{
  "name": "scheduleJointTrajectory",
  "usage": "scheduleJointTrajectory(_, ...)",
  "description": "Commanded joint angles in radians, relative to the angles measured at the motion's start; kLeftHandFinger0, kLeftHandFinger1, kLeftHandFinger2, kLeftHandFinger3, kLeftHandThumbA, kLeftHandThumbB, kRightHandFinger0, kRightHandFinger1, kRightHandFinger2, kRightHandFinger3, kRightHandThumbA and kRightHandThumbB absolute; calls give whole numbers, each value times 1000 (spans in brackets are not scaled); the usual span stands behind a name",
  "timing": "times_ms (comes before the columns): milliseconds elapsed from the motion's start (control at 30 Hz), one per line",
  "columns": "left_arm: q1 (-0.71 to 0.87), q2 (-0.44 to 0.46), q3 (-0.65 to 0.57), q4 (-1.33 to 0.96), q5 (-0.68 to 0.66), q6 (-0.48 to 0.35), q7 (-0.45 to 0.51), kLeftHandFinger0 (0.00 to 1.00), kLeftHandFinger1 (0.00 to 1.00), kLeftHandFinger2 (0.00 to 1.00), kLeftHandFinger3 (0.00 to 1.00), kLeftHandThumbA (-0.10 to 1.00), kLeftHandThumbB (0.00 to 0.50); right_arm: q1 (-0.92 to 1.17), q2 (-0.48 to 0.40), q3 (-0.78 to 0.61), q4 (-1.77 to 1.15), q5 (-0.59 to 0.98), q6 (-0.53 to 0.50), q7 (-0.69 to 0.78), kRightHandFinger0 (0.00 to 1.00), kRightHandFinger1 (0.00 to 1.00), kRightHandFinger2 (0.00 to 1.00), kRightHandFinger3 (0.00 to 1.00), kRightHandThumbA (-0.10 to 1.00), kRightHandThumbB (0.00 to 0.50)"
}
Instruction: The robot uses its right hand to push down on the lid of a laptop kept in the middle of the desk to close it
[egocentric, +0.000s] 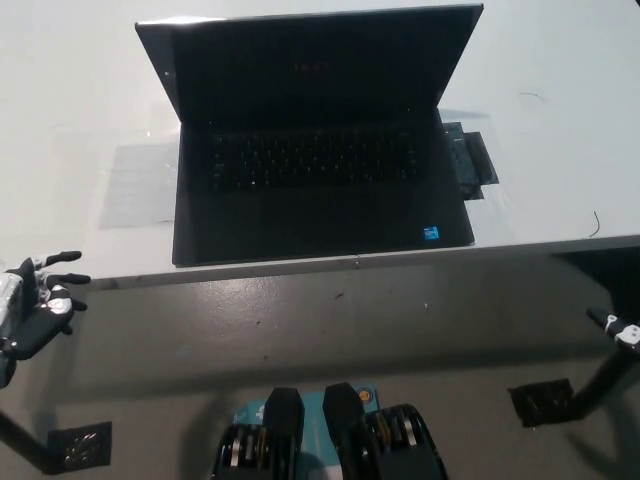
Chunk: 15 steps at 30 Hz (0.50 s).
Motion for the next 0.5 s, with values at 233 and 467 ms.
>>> scheduleJointTrajectory(233, -23, 23, 3, -28, 4, 9, -15, 346, 459, 601, 726, 11, 19, -178, -122, -39, -66, 0, 83, -25, 869, 880, 875, 993, 1000, 199)
scheduleJointTrajectory(467, -22, 24, 2, -40, 2, 39, -17, 365, 481, 605, 713, 18, 19, -364, -228, 77, -64, 7, 83, -64, 996, 938, 923, 1000, 1000, 145)
